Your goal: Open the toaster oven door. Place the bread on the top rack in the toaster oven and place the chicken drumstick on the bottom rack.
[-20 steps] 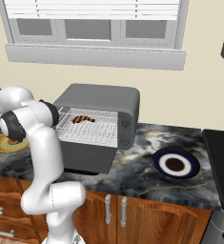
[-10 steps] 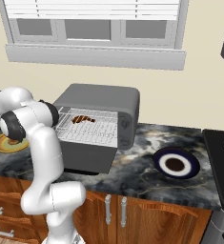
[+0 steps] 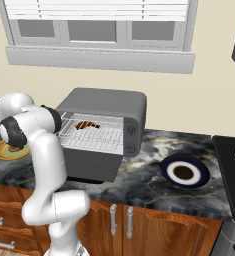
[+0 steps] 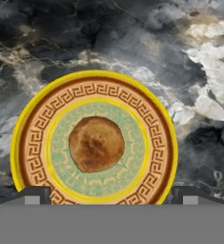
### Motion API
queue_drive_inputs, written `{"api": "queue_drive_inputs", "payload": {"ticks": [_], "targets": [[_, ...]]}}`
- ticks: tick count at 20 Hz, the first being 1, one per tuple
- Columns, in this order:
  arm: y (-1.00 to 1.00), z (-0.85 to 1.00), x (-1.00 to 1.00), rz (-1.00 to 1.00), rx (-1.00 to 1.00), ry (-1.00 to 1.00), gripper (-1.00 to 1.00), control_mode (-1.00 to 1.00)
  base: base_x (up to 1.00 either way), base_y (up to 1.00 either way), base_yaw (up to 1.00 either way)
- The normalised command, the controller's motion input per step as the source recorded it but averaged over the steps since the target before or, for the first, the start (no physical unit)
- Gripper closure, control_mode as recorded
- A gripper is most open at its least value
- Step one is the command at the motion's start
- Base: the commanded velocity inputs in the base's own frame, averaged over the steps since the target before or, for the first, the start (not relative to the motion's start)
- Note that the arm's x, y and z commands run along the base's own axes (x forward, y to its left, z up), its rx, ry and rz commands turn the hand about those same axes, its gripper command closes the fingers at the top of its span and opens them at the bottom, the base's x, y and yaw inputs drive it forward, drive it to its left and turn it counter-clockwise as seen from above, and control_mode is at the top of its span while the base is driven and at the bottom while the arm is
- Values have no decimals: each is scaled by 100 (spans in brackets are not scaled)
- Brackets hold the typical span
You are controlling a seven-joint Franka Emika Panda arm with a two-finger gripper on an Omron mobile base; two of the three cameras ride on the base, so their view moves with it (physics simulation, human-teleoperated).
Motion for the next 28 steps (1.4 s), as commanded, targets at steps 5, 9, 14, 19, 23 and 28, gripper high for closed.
{"api": "queue_drive_inputs", "payload": {"ticks": [5,9,14,19,23,28], "targets": [[3,-13,1,-3,2,-1,-100,-100,0,0,0],[0,-17,0,-4,1,0,-100,-100,0,0,0],[0,-13,1,-3,1,0,-100,-100,0,0,0],[0,-13,2,-3,0,0,-100,-100,0,0,0],[0,-13,4,-2,0,0,-100,-100,0,0,0],[0,-11,5,-1,0,0,-100,-100,0,0,0]]}}
